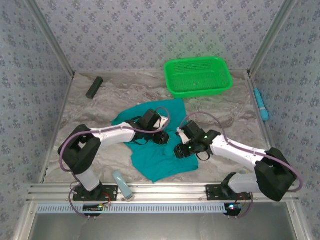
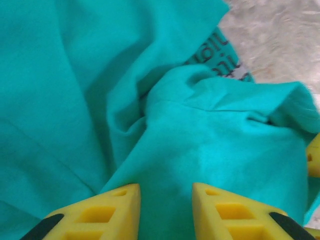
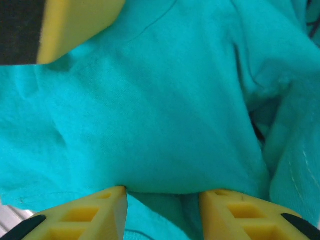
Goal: Fold the inside-out t-shirt
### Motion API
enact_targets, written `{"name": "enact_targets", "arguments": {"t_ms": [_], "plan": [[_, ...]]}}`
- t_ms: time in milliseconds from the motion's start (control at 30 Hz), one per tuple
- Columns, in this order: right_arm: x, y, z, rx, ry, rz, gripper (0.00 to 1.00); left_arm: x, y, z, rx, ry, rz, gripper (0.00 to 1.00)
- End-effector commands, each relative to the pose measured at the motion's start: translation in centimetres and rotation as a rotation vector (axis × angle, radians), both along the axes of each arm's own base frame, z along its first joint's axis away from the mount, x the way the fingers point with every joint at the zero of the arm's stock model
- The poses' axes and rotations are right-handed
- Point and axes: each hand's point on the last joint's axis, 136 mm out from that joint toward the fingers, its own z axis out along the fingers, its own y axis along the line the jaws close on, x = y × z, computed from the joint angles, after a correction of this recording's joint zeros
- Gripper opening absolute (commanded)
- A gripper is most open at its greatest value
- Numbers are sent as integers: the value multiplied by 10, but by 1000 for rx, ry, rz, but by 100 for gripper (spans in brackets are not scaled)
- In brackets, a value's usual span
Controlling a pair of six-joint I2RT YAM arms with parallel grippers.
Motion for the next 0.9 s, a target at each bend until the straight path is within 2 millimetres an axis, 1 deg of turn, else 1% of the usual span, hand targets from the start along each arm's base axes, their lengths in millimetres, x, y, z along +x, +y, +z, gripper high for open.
{"name": "enact_targets", "arguments": {"t_ms": [0,33,67,100,133,200,267,300,367,433,533,567,633,733,767,800,833,867], "plan": [[6,7,-2,-17,-60,91,39,11,7,-6,45,-1,29,30],[2,10,-2,-10,-57,122,28,12,8,-8,44,5,36,30],[-2,14,-1,-3,-57,147,15,13,9,-11,47,10,41,29],[-9,16,1,1,-51,174,5,16,11,-13,51,12,49,28],[-15,18,4,9,-45,199,0,18,13,-15,54,10,54,27],[-31,21,14,18,-40,258,0,24,21,-21,73,1,75,21],[-49,22,22,2,-66,326,0,32,32,-31,112,-23,101,11],[-58,22,24,-2,-69,356,0,36,38,-36,130,-30,115,10],[-77,29,25,49,-44,409,0,43,44,-41,146,-49,127,8],[-85,31,19,71,-5,403,0,50,49,-44,150,-61,141,7],[-90,26,11,56,51,398,0,57,51,-44,168,-84,137,6],[-86,22,10,30,42,386,0,59,53,-45,177,-92,134,5],[-70,9,9,-28,10,299,0,63,55,-47,186,-101,129,4],[-50,-8,16,-4,39,153,1,68,54,-42,167,-99,116,4],[-44,-13,19,18,49,97,9,66,51,-35,143,-104,102,5],[-41,-17,21,44,67,54,20,63,48,-28,119,-100,88,6],[-39,-20,21,62,92,12,27,59,45,-19,93,-92,73,8],[-39,-26,20,81,141,-41,29,53,44,-10,68,-80,64,10]]}}
